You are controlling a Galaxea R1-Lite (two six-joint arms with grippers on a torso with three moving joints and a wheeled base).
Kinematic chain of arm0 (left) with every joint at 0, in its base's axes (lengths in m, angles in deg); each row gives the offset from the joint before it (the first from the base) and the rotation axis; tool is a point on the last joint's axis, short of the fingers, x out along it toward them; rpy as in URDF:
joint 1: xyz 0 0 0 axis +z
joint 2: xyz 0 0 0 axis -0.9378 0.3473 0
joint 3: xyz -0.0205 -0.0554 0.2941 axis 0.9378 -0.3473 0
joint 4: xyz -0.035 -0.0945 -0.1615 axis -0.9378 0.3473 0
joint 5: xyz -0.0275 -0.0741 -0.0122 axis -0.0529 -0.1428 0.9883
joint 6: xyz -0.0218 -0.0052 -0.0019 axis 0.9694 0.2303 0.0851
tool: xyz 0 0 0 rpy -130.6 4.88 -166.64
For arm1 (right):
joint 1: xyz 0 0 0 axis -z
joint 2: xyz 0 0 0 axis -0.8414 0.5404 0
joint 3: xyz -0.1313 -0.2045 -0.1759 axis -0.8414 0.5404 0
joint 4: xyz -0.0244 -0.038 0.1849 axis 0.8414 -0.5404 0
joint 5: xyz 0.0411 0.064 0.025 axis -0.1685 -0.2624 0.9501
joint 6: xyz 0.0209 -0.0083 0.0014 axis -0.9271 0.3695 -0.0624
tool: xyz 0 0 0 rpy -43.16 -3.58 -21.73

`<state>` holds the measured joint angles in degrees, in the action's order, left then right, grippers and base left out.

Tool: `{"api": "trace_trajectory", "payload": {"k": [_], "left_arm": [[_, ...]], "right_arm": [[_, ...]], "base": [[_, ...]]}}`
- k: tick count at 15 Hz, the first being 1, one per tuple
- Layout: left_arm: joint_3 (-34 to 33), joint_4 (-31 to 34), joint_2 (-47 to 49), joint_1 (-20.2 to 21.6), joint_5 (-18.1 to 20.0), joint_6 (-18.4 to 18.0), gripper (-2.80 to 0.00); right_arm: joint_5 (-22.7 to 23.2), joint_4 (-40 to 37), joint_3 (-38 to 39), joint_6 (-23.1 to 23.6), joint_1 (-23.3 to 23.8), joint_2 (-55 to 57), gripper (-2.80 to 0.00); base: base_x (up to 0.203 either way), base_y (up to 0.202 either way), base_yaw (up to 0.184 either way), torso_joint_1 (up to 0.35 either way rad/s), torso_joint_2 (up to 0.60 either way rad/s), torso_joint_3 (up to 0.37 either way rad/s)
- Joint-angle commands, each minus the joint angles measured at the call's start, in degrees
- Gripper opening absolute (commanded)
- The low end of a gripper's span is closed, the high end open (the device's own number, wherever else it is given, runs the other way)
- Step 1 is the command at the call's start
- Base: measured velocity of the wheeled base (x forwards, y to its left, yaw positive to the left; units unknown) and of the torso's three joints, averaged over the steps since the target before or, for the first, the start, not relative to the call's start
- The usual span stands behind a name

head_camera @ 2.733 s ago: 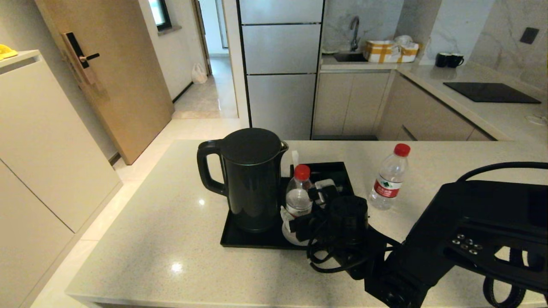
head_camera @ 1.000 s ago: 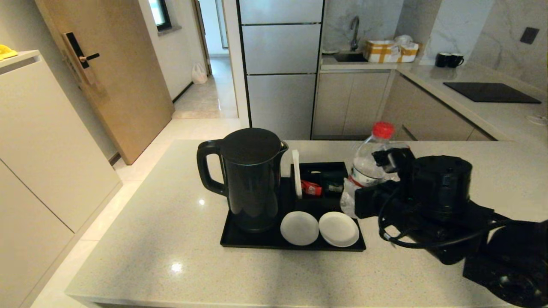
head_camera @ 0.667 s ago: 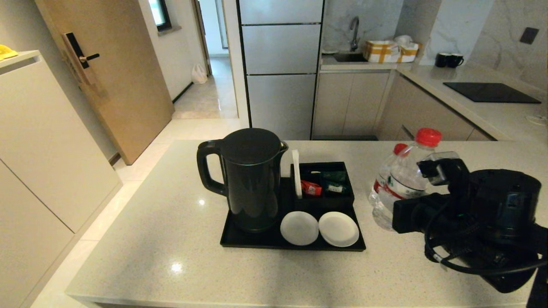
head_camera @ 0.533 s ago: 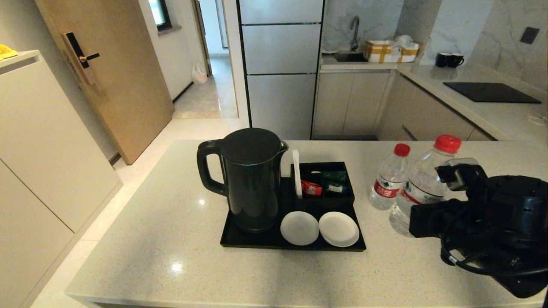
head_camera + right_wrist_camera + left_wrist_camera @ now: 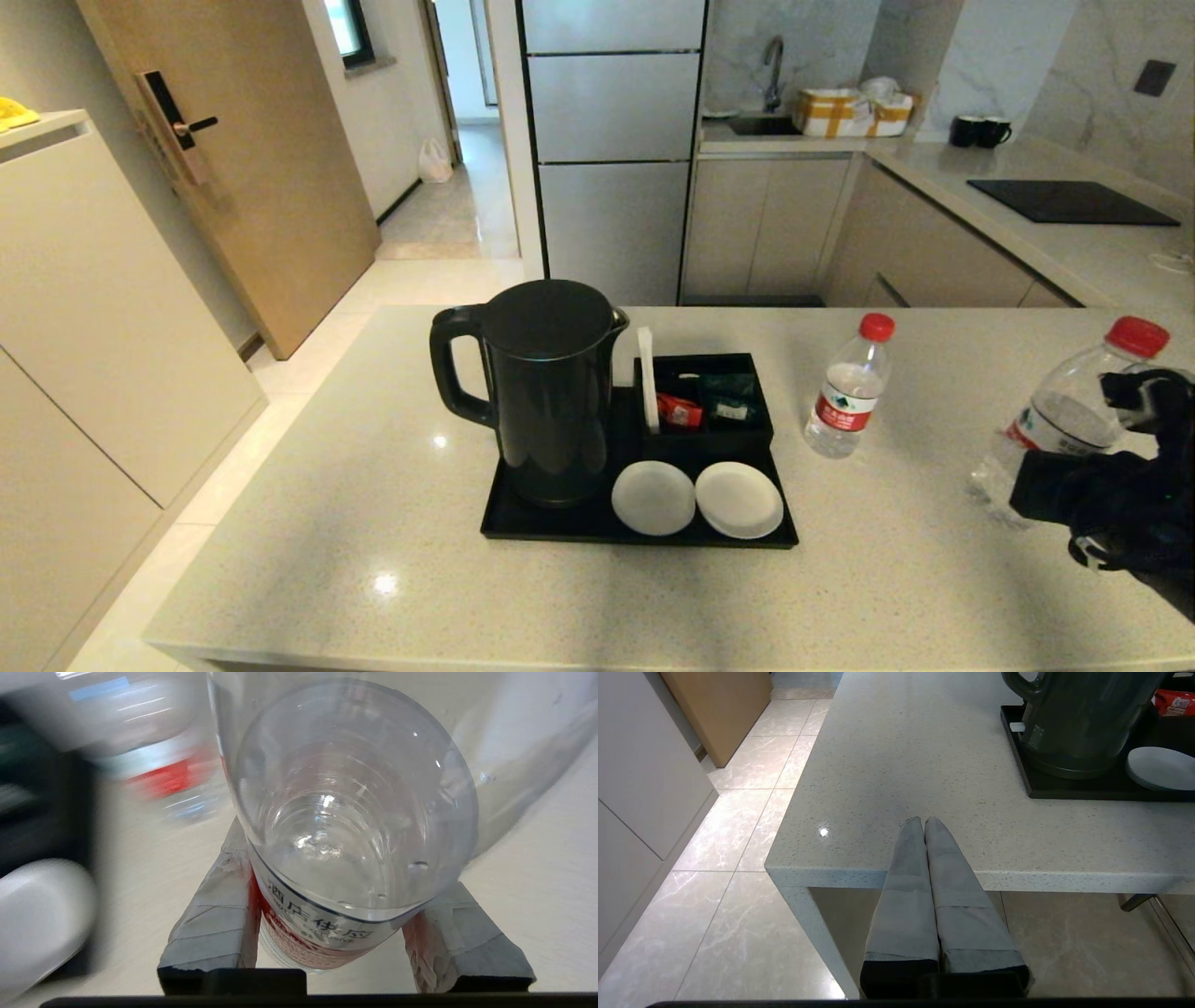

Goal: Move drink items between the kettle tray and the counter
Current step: Place it on the right

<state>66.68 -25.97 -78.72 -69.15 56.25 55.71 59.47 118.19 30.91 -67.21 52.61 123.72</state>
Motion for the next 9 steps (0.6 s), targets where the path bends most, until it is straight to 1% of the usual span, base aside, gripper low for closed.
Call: {"api": "trace_trajectory", "payload": {"k": [1, 3, 5, 6, 7, 9], "left_arm": [[-0.1, 0.0, 0.1, 0.0, 0.0, 0.0, -2.80], [-0.1, 0.0, 0.1, 0.1, 0.0, 0.0, -2.80], [-0.1, 0.0, 0.1, 0.0, 0.0, 0.0, -2.80], [-0.1, 0.0, 0.1, 0.0, 0.0, 0.0, -2.80], [-0.1, 0.0, 0.1, 0.0, 0.0, 0.0, -2.80], [-0.1, 0.0, 0.1, 0.0, 0.0, 0.0, -2.80]], "right_arm": [[0.3, 0.4, -0.6, -0.2, 7.8, 1.7, -2.80], [0.5, 0.4, -1.6, -0.5, 13.7, 3.9, -2.80], [0.6, 0.0, -2.7, -0.5, 15.4, 5.2, -2.80], [0.7, -0.2, -3.5, -0.5, 18.4, 6.7, -2.80], [0.9, -0.2, -4.3, -0.6, 23.5, 9.0, -2.80], [2.0, -0.1, -6.1, -1.3, 29.9, 15.3, -2.80]], "base": [[0.000, 0.000, 0.000, 0.000, 0.00, 0.000], [0.000, 0.000, 0.000, 0.000, 0.00, 0.000], [0.000, 0.000, 0.000, 0.000, 0.00, 0.000], [0.000, 0.000, 0.000, 0.000, 0.00, 0.000], [0.000, 0.000, 0.000, 0.000, 0.00, 0.000], [0.000, 0.000, 0.000, 0.000, 0.00, 0.000]]}}
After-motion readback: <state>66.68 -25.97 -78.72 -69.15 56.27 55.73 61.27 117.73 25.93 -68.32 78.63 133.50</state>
